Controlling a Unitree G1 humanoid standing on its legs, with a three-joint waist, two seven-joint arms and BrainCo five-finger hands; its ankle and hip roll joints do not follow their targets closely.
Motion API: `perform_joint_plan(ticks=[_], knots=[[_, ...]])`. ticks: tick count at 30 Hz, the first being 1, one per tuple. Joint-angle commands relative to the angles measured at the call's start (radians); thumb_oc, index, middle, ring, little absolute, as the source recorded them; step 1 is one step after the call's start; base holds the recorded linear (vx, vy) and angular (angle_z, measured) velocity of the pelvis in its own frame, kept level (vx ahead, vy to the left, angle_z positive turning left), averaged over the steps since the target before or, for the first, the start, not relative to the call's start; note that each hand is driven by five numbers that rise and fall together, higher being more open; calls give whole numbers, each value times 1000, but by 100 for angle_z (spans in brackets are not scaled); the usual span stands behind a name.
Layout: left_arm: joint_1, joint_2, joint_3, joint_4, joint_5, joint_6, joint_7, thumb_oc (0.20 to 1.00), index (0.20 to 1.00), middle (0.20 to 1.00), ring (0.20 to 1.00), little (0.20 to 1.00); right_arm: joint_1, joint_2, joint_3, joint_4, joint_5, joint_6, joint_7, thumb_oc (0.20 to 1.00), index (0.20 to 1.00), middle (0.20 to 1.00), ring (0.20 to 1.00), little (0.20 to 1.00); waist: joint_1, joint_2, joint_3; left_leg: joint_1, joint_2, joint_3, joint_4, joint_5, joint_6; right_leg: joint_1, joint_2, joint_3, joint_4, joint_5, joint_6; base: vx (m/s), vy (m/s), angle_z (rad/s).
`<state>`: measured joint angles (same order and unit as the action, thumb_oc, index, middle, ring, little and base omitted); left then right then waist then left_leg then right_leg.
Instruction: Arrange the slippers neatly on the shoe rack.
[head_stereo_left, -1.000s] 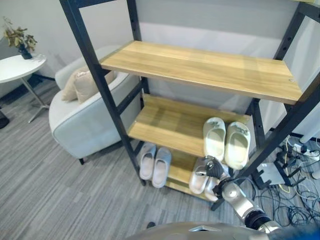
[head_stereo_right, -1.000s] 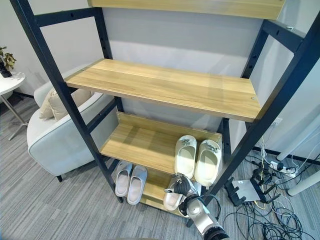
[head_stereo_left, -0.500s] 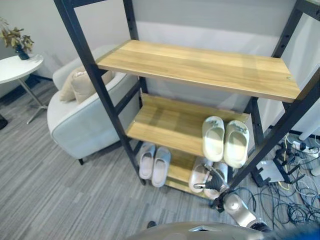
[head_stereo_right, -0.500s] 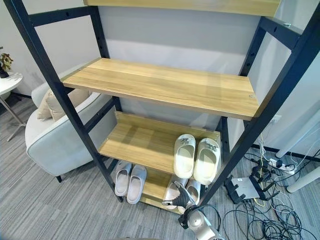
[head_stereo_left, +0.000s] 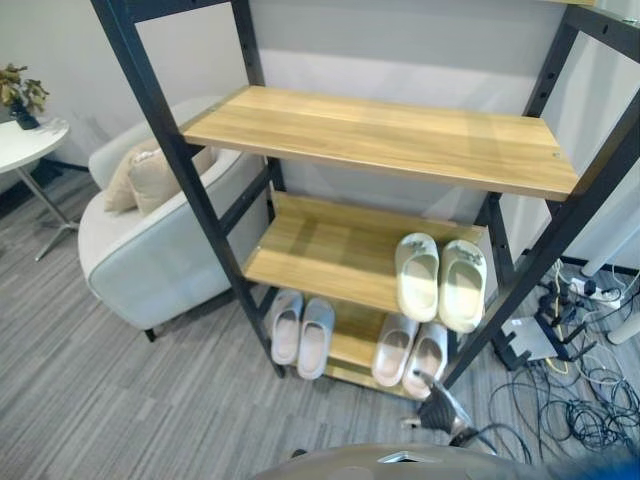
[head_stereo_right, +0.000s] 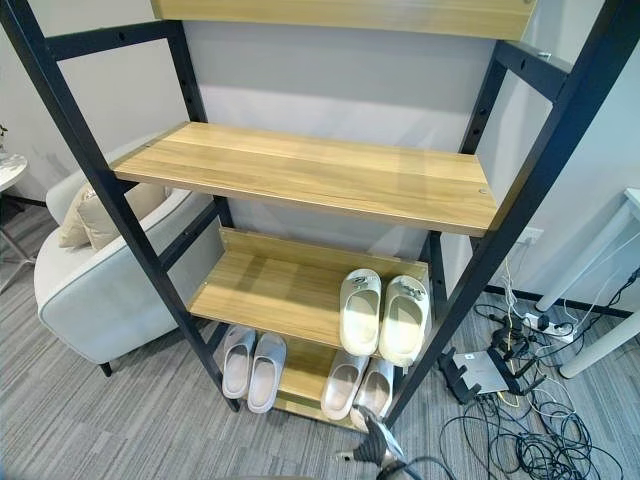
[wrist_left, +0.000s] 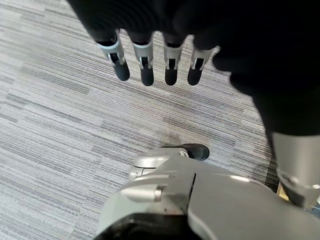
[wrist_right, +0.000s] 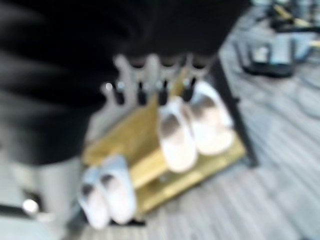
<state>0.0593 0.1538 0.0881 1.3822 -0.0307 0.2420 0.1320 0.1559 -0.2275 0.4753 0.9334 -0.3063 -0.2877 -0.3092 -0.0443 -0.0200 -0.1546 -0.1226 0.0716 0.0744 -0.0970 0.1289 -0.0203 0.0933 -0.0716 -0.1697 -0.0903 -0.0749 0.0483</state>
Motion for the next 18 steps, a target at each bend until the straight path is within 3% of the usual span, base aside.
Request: perform_joint_plan(ticks=[1, 6, 13, 18], knots=[[-57, -61, 11, 110, -23, -4, 2, 1000, 1000, 1000, 1000, 1000, -4, 62, -14, 69, 61, -71, 12, 1000, 1000, 1000, 1000, 1000, 20, 20, 12, 77, -9, 41, 10, -82, 43, -74, -2, 49, 4, 63, 23, 0, 0, 0], [-63, -61, 15, 114, -30, -22, 0, 1000, 1000, 1000, 1000, 1000, -7, 89, -54, 179, 109, -79, 45, 1000, 1000, 1000, 1000, 1000, 16, 22, 13, 81, -8, 44, 10, -82, 42, -74, 0, 54, 6, 64, 22, -15, 5, -2], [-20, -132, 0, 70, -59, -28, -127, 1000, 1000, 1000, 1000, 1000, -37, 87, -387, 517, 362, 4, 179, 1000, 1000, 1000, 1000, 1000, -6, 43, 15, 92, -7, 61, 10, -90, 45, -78, 3, 73, 8, 72, 24, -20, 18, -2], [-23, -160, -33, 87, -58, -24, -125, 1000, 1000, 1000, 1000, 1000, -37, 54, -480, 566, 402, 59, 212, 1000, 1000, 1000, 1000, 1000, -24, 57, 18, 98, -5, 72, 10, -94, 46, -82, 3, 87, 9, 74, 23, -8, 15, -17]])
